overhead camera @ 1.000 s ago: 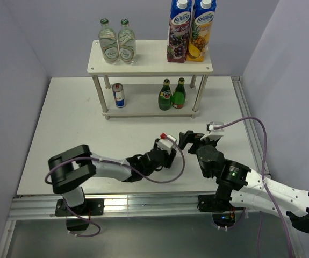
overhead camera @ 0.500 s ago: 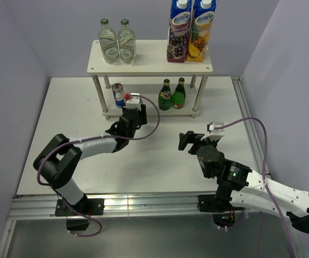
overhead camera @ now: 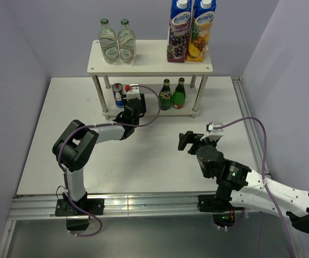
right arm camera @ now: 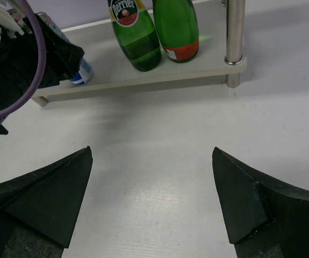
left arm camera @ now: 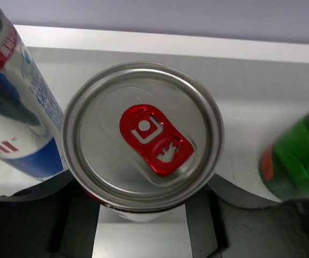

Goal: Place and organize the beverage onto the shelf

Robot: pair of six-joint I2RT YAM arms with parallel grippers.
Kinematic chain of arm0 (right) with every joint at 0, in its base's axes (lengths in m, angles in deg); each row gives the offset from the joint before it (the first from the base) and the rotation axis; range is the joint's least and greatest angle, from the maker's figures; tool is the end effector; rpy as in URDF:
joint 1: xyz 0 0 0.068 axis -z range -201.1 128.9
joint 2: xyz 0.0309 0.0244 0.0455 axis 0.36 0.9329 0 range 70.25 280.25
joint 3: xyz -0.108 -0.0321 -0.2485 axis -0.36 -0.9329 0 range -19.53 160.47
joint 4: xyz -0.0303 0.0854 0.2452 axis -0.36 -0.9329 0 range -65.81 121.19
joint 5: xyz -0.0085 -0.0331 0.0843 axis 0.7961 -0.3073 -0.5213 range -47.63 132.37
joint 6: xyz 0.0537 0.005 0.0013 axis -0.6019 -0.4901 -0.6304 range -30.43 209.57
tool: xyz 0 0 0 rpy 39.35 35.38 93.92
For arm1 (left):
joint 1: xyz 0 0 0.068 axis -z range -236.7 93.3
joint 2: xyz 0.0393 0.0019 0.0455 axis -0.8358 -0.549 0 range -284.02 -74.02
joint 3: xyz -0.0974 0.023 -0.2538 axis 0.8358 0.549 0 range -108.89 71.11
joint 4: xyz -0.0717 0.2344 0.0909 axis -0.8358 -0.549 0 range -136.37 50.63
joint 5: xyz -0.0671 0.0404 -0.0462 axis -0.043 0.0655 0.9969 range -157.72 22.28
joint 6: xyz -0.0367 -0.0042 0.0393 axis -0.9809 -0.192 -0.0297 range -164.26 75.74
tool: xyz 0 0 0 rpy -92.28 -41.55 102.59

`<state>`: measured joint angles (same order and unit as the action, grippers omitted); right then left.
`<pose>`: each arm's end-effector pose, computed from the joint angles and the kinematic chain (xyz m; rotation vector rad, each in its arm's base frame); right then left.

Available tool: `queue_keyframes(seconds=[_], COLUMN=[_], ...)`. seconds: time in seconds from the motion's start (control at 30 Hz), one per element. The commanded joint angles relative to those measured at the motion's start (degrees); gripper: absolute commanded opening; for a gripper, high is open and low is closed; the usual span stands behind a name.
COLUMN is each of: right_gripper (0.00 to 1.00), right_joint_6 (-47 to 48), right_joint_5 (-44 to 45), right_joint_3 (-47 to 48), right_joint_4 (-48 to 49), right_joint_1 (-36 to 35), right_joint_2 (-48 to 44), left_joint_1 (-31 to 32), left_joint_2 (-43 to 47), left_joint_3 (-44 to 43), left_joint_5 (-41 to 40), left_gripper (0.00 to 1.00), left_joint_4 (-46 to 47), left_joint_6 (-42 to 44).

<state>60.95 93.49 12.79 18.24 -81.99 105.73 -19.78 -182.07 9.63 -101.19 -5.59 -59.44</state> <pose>0.0951 0.1136 0.2863 0.1116 1.7526 0.3137 0.3435 -0.2336 0.2049 -0.0806 1.7567 -0.1374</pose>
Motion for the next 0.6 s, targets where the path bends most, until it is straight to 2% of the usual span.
queue_keyframes(seconds=[0.0, 0.23, 0.4, 0.43, 0.5, 0.53, 0.57], right_gripper=[0.99, 0.99, 0.99, 0.99, 0.99, 0.99, 0.99], right_joint_6=[0.5, 0.58, 0.76, 0.76, 0.67, 0.67, 0.67], right_joint_5=[0.57, 0.74, 0.65, 0.66, 0.57, 0.65, 0.66], right_joint_3=[0.2, 0.47, 0.64, 0.64, 0.64, 0.64, 0.64], right_joint_4=[0.91, 1.08, 1.17, 1.09, 1.17, 1.09, 1.09], right_joint_1=[-0.2, -0.2, -0.2, -0.2, -0.2, -0.2, -0.2], right_joint_2=[0.55, 1.16, 1.69, 1.69, 1.87, 1.78, 1.78], left_joint_1=[-0.89, -1.59, -2.03, -2.03, -2.04, -2.03, -2.12], left_joint_2=[-1.19, -3.39, -4.45, -4.62, -4.36, -3.93, -3.66], left_joint_3=[-4.53, -6.03, -7.61, -7.96, -7.79, -7.52, -7.09], left_joint_5=[-5.36, -10.81, -10.82, -11.08, -11.09, -11.09, -11.0], left_gripper=[0.0, 0.0, 0.02, 0.07, 0.29, 0.39, 0.55], left_joint_4=[6.39, 7.79, 6.39, 6.04, 5.59, 5.6, 5.42], left_joint_6=[1.46, 1.38, 1.29, 1.03, 0.68, 0.5, 0.24])
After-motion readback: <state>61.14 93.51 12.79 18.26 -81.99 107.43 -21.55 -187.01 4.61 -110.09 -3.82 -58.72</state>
